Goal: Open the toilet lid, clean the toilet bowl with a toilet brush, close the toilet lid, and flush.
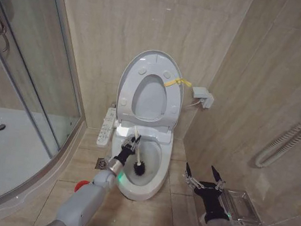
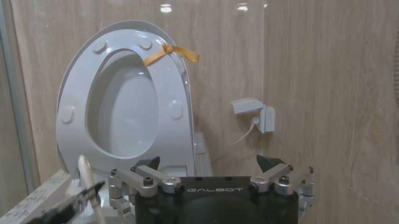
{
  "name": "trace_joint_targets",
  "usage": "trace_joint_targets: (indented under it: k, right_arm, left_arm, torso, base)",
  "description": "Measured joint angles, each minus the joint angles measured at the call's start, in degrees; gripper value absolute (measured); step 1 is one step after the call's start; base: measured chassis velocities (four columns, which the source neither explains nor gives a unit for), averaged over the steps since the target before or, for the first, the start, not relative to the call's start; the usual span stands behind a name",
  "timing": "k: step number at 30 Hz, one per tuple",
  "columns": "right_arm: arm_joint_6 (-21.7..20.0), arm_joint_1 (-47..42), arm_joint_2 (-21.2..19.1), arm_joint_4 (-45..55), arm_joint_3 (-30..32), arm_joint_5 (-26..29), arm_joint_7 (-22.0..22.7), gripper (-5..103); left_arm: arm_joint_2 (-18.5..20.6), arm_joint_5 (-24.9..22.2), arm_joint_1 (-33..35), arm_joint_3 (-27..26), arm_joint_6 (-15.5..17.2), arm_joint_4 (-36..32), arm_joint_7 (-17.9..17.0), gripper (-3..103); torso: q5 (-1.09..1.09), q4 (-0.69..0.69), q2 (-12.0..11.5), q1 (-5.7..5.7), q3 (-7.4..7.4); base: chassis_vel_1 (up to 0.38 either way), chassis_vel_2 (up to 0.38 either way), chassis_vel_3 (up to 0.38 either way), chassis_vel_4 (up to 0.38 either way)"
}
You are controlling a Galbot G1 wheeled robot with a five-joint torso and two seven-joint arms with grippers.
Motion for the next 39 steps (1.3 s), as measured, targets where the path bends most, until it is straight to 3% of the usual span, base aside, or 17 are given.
trace_joint_targets:
  k: [3,9,12,13,15,21,24,31,33,34,37,39]
  right_arm:
    - [0.0,0.0,0.0,0.0,0.0,0.0,0.0,100]
    - [0.0,0.0,0.0,0.0,0.0,0.0,0.0,100]
    - [0.0,0.0,0.0,0.0,0.0,0.0,0.0,100]
    - [0.0,0.0,0.0,0.0,0.0,0.0,0.0,100]
    - [0.0,0.0,0.0,0.0,0.0,0.0,0.0,100]
    - [0.0,0.0,0.0,0.0,0.0,0.0,0.0,100]
    - [0.0,0.0,0.0,0.0,0.0,0.0,0.0,100]
    - [0.0,0.0,0.0,0.0,0.0,0.0,0.0,100]
    - [0.0,0.0,0.0,0.0,0.0,0.0,0.0,100]
    - [0.0,0.0,0.0,0.0,0.0,0.0,0.0,100]
    - [0.0,0.0,0.0,0.0,0.0,0.0,0.0,100]
    - [0.0,0.01,0.0,0.0,0.0,0.0,0.0,100]
  left_arm:
    - [-1.74,-6.44,-0.51,0.19,0.83,0.08,-1.16,18]
    - [-3.04,-4.32,-0.95,-0.38,0.51,2.44,-1.16,18]
    - [-3.09,3.7,-0.84,-1.25,0.58,3.55,-3.03,18]
    - [-3.09,3.7,-0.84,-1.25,0.58,3.55,-3.03,18]
    - [-2.44,10.99,-0.54,-1.38,1.29,3.32,-5.16,18]
    - [-1.08,18.03,-0.83,-1.01,3.47,2.65,-7.76,18]
    - [-0.43,20.06,-1.1,-0.17,6.25,1.38,-12.26,18]
    - [1.35,18.81,-0.49,1.62,10.85,-3.03,-18.07,18]
    - [2.95,15.32,1.33,2.81,14.59,-7.74,-20.93,18]
    - [2.95,15.32,1.33,2.81,14.59,-7.74,-20.93,18]
    - [5.73,5.56,4.07,3.98,19.33,-14.77,-24.38,18]
    - [6.08,2.86,4.51,4.0,19.88,-15.77,-25.21,18]
  torso:
    - [0.0,-0.02,0.0,0.0,0.0]
    - [0.02,0.01,0.0,0.0,0.0]
    - [0.02,0.01,0.0,0.0,0.0]
    - [0.02,0.01,0.0,0.0,0.0]
    - [0.0,0.0,0.0,0.0,0.0]
    - [0.0,0.01,0.0,0.0,0.0]
    - [0.0,0.01,0.0,0.0,0.0]
    - [0.0,0.01,0.0,0.0,0.0]
    - [0.0,0.0,0.0,0.0,0.0]
    - [0.0,0.0,0.0,0.0,0.0]
    - [0.02,0.02,0.0,0.0,0.0]
    - [0.01,0.03,0.0,0.0,0.0]
  base:
    - [0.0,0.0,0.0,0.0]
    - [0.0,0.0,0.0,0.0]
    - [0.0,0.0,0.0,0.0]
    - [0.0,0.0,0.0,0.0]
    - [0.0,0.0,0.0,0.0]
    - [0.0,0.0,0.0,0.0]
    - [0.0,0.0,0.0,0.0]
    - [0.0,0.0,0.0,0.0]
    - [0.0,0.0,0.0,0.0]
    - [0.0,0.0,0.0,0.0]
    - [0.0,0.0,0.0,0.0]
    - [0.0,0.0,0.0,0.0]
